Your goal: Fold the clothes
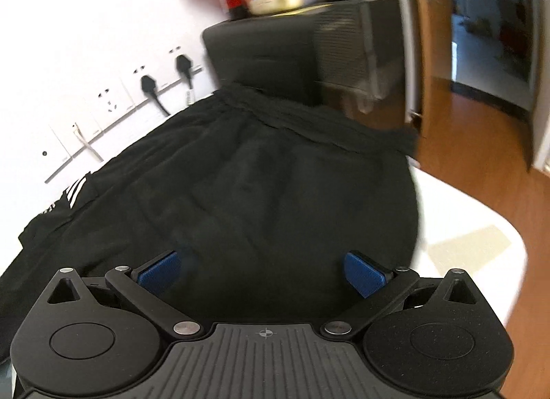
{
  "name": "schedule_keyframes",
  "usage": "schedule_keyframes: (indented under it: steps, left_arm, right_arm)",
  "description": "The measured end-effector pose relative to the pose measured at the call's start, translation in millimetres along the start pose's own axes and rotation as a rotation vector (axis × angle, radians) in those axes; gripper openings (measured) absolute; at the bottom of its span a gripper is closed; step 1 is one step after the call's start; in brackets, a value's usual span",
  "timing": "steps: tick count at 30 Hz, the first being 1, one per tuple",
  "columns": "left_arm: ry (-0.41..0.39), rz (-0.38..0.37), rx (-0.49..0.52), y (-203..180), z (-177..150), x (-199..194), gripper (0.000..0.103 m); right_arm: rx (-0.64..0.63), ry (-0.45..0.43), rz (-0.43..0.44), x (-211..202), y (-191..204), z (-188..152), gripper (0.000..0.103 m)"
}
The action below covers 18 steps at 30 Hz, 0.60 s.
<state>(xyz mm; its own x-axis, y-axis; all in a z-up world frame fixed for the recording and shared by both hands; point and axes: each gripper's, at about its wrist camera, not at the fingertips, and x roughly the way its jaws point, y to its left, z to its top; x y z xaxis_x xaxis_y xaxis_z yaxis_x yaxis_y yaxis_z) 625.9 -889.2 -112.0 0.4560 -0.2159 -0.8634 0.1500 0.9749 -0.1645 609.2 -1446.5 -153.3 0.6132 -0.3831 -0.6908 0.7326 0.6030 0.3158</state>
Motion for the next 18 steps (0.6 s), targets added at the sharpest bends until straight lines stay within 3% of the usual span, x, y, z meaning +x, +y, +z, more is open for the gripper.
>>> schedule_keyframes:
  steps: [2,6,9,14,18]
  left_arm:
    - [0.017,0.006,-0.044,4.9,-23.3,3.3,0.094]
    - [-0.038,-0.006,-0.136,5.3,-69.4,-13.5,0.094]
    - [-0.044,-0.01,-0.123,3.6,-92.8,-22.1,0.094]
    - [-0.06,0.085,-0.114,6.9,-103.1,-20.3,0.094]
    - [-0.137,0.23,-0.14,16.6,-92.2,-13.3,0.094]
  right_arm:
    - [-0.039,0.006,-0.001,-5.6,-1.0,-10.4,0.102]
    - [-0.243,-0.017,-0.03,-22.1,13.4,-32.0,0.102]
    - [-0.248,-0.016,0.012,-37.3,13.8,-37.8,0.102]
    - [-0.256,-0.005,0.042,-64.9,4.7,-42.3,0.102]
    - [-0.307,0.009,0.048,-71.2,-4.1,-40.6,0.102]
